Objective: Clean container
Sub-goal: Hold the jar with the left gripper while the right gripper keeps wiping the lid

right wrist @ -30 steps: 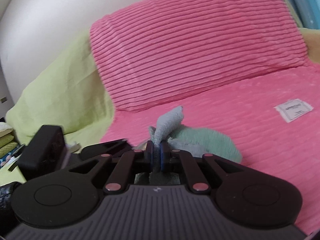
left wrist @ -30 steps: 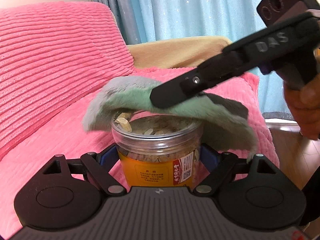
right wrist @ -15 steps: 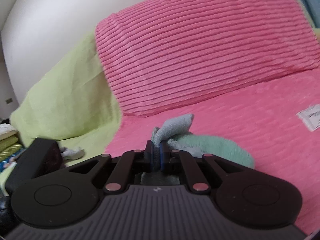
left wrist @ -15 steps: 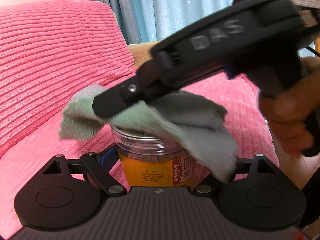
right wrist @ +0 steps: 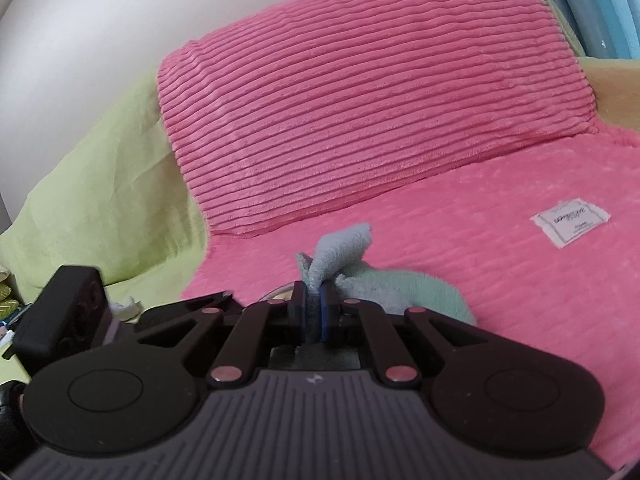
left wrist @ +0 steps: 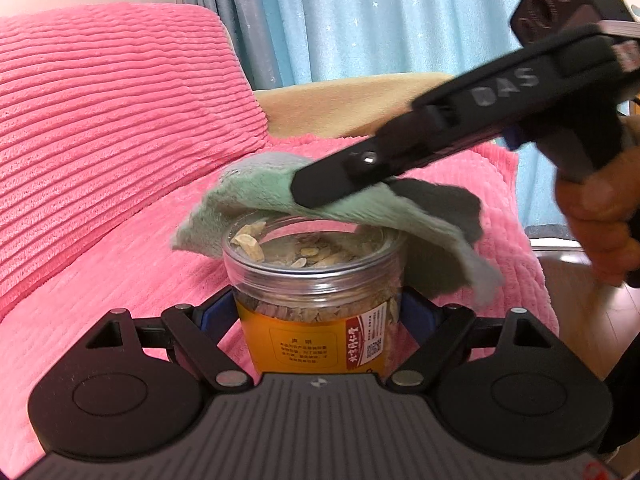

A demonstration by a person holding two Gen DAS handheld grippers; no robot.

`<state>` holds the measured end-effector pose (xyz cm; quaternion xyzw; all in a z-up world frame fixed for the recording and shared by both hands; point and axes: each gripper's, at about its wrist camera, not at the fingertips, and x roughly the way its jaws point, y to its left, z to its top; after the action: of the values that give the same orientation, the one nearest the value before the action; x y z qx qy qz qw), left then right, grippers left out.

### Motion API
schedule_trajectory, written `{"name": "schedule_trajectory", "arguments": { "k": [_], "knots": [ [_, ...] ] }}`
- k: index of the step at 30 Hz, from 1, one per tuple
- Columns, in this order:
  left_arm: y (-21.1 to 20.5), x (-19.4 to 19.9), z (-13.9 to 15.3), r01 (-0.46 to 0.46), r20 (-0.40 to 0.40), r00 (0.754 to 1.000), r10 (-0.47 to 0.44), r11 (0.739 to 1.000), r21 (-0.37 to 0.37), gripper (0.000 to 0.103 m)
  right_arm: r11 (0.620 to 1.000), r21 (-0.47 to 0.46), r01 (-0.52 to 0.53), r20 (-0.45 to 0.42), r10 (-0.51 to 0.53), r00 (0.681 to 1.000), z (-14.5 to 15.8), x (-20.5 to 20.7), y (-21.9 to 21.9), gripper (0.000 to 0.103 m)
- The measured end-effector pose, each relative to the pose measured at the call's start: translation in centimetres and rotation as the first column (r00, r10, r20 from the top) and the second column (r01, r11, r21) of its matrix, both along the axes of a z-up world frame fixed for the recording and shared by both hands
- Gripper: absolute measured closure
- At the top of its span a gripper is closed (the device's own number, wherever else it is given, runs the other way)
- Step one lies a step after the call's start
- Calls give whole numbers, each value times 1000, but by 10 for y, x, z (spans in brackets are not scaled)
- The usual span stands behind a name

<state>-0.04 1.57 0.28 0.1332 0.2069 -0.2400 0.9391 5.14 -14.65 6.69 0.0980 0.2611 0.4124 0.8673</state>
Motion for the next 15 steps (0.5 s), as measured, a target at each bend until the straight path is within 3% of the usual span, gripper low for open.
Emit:
{"name": "schedule_trajectory", "arguments": {
  "k": [7,15],
  "knots": [
    [7,-8,0,-5,-2,1000,5,1000,-4,18,997,38,-73,-19,74,997,-1,-7,13,98],
    [9,-8,-1,-9,-4,1000,9,1000,-13,18,996,20,-91,15,91,996,-2,9,36,99]
  ]
}}
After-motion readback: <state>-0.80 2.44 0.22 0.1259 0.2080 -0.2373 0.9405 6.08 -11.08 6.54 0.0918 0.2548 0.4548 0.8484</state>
